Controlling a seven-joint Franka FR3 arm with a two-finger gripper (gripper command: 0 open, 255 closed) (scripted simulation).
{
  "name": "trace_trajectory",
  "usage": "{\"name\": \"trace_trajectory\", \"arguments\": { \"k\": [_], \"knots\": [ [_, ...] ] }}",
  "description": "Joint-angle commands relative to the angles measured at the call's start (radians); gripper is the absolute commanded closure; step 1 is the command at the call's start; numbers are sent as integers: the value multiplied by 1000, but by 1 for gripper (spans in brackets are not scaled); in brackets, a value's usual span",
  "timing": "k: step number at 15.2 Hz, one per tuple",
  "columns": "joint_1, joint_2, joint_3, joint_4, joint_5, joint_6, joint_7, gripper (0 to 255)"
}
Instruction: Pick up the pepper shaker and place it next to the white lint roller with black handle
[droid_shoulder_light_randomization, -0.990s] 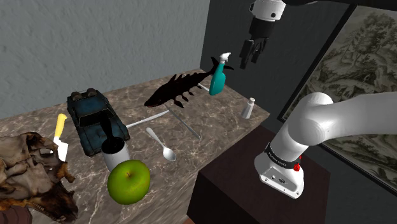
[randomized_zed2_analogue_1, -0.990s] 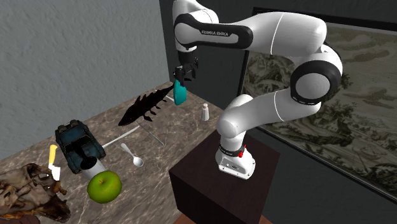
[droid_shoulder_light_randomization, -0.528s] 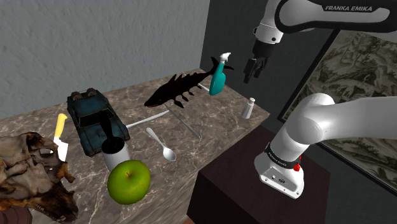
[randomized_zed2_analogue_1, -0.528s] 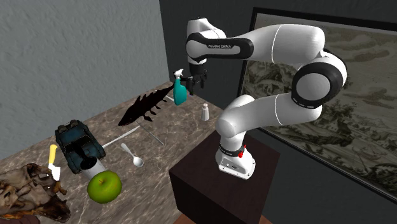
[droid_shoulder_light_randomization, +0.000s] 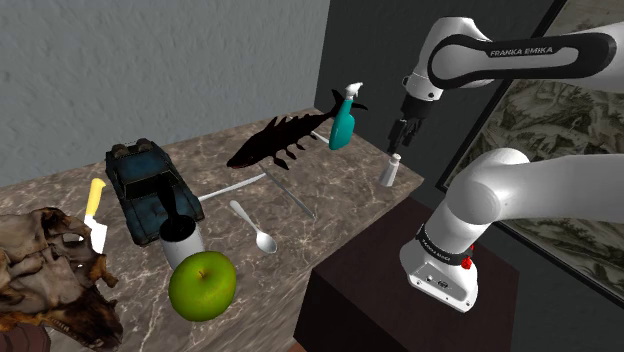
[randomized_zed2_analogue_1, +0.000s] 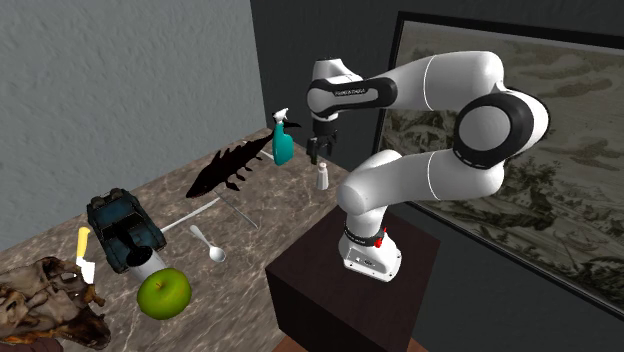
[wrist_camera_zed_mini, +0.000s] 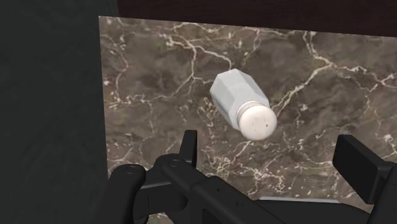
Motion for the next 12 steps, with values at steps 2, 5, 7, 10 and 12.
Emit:
{"name": "trace_trajectory", "arguments": {
  "k": [2, 5, 7, 10, 12],
  "knots": [
    [-11, 11, -18, -39, -15, 49, -8, 0],
    [-14, 27, -27, -73, -25, 98, -8, 0],
    [-15, 31, -29, -80, -27, 108, -8, 0],
    [-15, 31, -29, -80, -27, 108, -8, 0],
    [-15, 31, -29, -80, -27, 108, -8, 0]
  ]
}}
